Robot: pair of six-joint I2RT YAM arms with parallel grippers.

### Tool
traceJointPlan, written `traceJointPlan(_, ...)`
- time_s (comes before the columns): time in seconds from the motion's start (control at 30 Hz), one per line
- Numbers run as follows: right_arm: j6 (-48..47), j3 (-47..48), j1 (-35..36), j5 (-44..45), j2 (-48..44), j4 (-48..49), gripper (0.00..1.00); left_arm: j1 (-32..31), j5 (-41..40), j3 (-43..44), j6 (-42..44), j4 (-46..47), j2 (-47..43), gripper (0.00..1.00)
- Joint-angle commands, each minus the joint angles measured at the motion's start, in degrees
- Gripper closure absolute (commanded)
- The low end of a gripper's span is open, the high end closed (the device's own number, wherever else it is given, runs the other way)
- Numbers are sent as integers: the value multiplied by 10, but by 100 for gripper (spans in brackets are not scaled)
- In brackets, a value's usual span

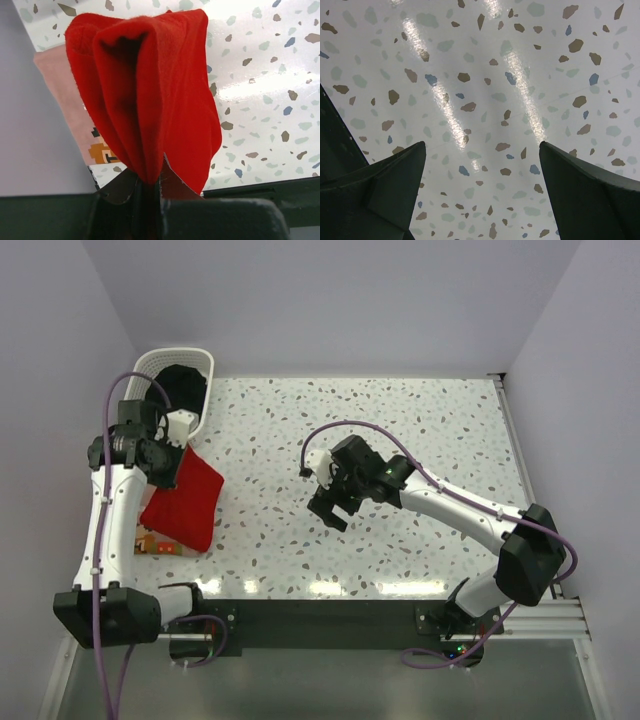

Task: Fold and stack the t-shirts
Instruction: Neatly place the folded tshirt to the corner

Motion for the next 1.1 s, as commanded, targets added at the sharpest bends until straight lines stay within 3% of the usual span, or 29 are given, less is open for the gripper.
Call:
traceJointPlan(0.0, 1, -1, 1, -3, -3, 6, 1, 27, -8, -10, 39, 44, 2, 100)
traceJointPlan(0.8, -1, 20, 1, -4, 40, -15, 1, 168, -1, -110, 214, 217, 93, 100)
traceJointPlan(0.87, -2, 23, 2, -3, 42, -20, 1, 182, -24, -125, 221, 246, 103, 91)
traceJointPlan(0.9, -2, 26, 1, -2, 42, -22, 2, 189, -30, -137, 230, 272, 107, 70)
traceJointPlan(0.93, -5, 29, 1, -2, 43, -24, 1, 197, -36, -138, 233, 282, 111, 57)
traceJointPlan(1.07, -6, 34, -9, -12, 41, -38, 1, 219, -19, -88, 227, 278, 125, 27)
